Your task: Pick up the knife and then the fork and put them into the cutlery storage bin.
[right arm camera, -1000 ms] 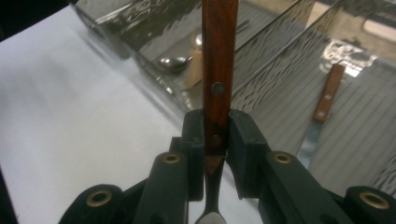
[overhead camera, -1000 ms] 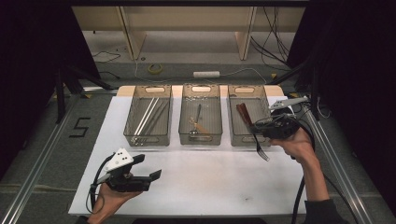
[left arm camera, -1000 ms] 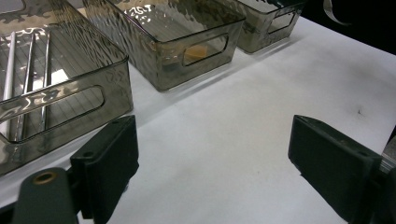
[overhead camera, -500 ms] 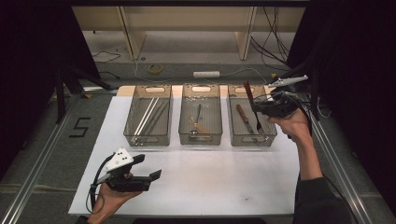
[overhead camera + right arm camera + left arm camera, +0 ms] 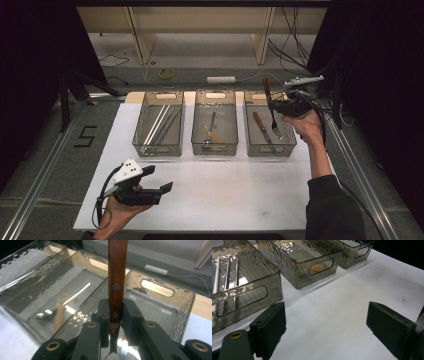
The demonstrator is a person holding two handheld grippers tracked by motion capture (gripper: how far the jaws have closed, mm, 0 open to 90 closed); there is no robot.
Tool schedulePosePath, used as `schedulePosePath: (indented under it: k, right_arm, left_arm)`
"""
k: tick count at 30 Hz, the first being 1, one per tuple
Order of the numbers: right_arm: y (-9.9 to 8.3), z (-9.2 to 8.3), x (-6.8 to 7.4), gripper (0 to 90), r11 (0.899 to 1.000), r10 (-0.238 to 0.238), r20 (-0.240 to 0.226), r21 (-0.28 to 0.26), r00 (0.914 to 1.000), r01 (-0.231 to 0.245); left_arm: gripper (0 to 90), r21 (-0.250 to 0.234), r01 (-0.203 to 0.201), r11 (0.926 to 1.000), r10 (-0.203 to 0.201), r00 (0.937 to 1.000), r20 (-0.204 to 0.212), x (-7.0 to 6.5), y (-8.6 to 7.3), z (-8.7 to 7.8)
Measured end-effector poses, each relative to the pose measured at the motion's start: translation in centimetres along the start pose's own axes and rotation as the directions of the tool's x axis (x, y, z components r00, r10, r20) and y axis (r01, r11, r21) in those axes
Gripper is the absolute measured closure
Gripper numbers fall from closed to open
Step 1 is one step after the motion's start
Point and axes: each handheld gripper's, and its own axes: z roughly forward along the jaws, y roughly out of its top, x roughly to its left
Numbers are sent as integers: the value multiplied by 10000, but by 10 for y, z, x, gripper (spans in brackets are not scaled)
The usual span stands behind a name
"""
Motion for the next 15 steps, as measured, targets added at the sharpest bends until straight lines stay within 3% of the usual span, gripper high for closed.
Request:
schedulePosePath:
  k: [15]
  right_arm:
    - [-9,18,-9,779,9999,29,739,140,9973,-40]
  left_arm:
    - [156,-14,0,10000,0,10000,16,0,0,0]
